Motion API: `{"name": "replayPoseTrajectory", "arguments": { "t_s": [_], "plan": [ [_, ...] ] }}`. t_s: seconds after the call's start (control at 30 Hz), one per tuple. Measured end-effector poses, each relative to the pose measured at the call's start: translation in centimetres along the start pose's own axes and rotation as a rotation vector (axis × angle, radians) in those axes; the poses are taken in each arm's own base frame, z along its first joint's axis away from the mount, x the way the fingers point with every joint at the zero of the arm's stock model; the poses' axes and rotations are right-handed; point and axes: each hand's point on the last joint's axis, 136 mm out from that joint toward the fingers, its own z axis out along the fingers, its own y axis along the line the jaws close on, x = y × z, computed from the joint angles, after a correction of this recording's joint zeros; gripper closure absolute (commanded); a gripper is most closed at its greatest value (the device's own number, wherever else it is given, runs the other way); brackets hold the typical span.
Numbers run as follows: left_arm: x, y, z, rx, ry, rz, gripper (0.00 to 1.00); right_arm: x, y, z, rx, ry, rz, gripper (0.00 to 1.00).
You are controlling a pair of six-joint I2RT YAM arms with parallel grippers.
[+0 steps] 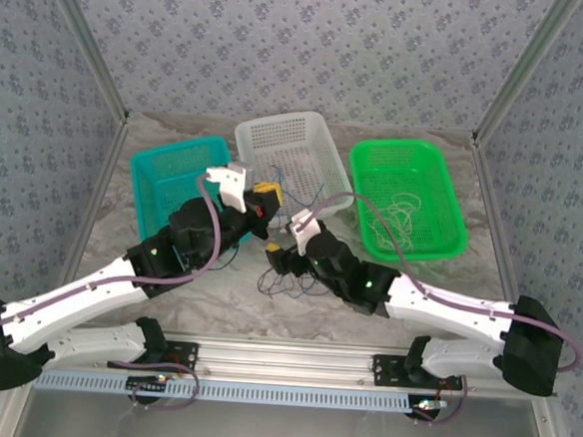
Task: Untangle the cables
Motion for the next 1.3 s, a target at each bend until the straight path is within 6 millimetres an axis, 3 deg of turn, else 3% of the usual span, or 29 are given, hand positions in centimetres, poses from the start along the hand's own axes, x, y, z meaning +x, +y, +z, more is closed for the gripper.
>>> {"name": "replayPoseTrajectory", "arguments": {
  "t_s": [0.13, 0.33, 0.47, 0.73, 0.9, 1.17, 1.23, 1.3],
  "plan": [
    [0.3, -0.2, 0.2, 0.007, 0.007, -0.013, 1.00, 0.4, 0.0, 1.8, -0.007, 0.018, 0.008, 0.18],
    [0.1, -0.5, 0.2, 0.026, 0.005, -0.027, 1.00, 1.9, -1.7, 3.9, 0.013, 0.063, 0.042, 0.27],
    [-1.0, -1.0, 0.0, 0.036, -0.016, -0.020, 1.00, 3.2, -1.5, 4.7, -0.001, 0.098, 0.062, 0.34],
    [-7.1, -3.0, -2.3, 0.095, -0.139, -0.010, 1.00, 11.7, -2.6, 4.5, 0.041, 0.281, 0.116, 0.39],
    [-9.5, -3.8, -3.5, 0.118, -0.190, 0.001, 1.00, 14.2, -3.3, 3.9, 0.069, 0.331, 0.143, 0.38],
    [-9.4, -3.7, -3.3, 0.103, -0.166, 0.066, 0.99, 15.0, -4.0, 3.3, 0.090, 0.328, 0.194, 0.31],
    [-9.8, -3.6, -3.5, 0.094, -0.168, 0.094, 0.99, 14.6, -4.4, 3.4, 0.099, 0.310, 0.221, 0.15],
    [-10.1, -3.5, -3.5, 0.083, -0.164, 0.121, 0.99, 14.2, -4.8, 3.4, 0.106, 0.282, 0.248, 0.08]
  ]
}}
